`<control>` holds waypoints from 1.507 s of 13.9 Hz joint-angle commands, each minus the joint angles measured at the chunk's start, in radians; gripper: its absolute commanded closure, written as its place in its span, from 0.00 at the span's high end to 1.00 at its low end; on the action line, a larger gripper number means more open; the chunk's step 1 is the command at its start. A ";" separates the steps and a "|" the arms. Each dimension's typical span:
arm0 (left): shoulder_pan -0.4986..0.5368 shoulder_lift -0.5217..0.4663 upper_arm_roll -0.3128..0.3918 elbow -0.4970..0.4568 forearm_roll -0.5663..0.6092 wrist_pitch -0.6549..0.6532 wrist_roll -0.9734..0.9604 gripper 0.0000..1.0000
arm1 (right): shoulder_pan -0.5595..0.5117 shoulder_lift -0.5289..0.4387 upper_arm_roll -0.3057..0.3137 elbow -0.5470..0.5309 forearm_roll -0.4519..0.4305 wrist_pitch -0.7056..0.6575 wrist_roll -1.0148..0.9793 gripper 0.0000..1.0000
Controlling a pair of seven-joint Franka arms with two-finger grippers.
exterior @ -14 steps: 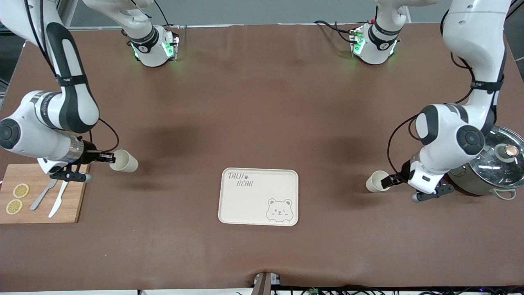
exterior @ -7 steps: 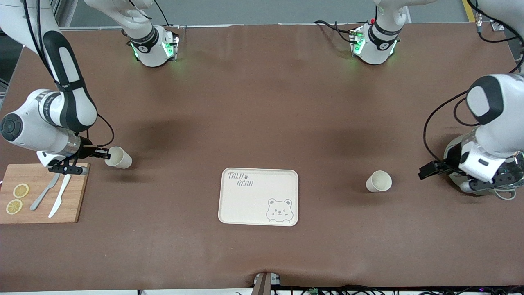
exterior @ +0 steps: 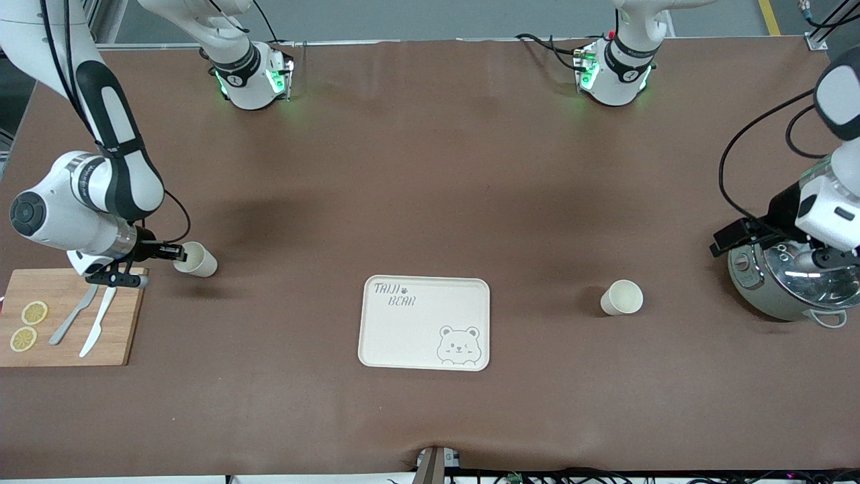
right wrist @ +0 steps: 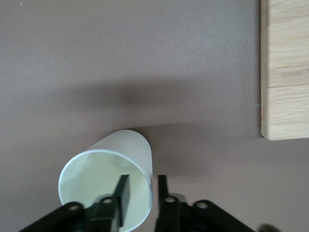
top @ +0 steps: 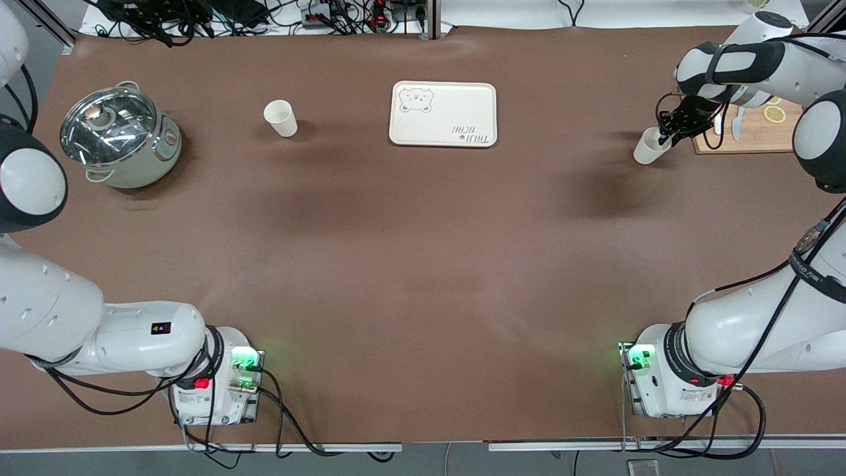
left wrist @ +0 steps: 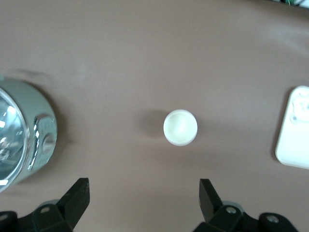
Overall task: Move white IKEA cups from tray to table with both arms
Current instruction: 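Open both grippers and withdraw both arms from the cups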
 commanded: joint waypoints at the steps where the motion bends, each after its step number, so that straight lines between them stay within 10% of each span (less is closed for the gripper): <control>1: 0.000 -0.014 -0.007 0.100 0.045 -0.134 0.013 1.00 | -0.026 -0.009 0.021 0.005 -0.014 -0.008 -0.001 1.00; 14: -0.032 -0.089 -0.018 0.194 0.059 -0.337 0.021 1.00 | -0.047 -0.013 0.021 0.614 0.009 -0.643 0.011 1.00; 21: -0.122 -0.306 0.048 -0.009 0.062 -0.327 -0.017 1.00 | -0.030 -0.206 0.030 0.599 -0.100 -0.711 0.176 1.00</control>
